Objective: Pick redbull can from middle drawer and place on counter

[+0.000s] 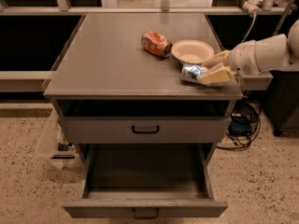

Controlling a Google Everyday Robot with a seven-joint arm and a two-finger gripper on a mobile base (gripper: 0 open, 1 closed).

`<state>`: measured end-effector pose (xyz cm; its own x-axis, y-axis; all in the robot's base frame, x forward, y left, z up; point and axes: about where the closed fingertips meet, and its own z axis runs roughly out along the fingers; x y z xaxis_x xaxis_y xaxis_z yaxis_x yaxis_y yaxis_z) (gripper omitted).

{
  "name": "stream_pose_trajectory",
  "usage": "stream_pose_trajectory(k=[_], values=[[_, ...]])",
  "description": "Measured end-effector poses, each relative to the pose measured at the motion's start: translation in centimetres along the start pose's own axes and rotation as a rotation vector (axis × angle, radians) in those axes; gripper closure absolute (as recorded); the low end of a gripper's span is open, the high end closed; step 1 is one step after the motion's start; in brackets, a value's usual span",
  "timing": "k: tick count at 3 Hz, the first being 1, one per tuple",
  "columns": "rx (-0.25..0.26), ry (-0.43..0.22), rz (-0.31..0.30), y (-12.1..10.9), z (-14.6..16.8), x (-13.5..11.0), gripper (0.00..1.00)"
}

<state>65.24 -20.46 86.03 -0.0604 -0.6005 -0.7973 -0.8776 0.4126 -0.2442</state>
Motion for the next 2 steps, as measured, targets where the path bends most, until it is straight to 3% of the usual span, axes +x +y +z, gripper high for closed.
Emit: stream_pose_trajectory(k=[2], values=[[0.000, 0.000, 0.000, 0.00, 0.01, 0.00, 0.34]])
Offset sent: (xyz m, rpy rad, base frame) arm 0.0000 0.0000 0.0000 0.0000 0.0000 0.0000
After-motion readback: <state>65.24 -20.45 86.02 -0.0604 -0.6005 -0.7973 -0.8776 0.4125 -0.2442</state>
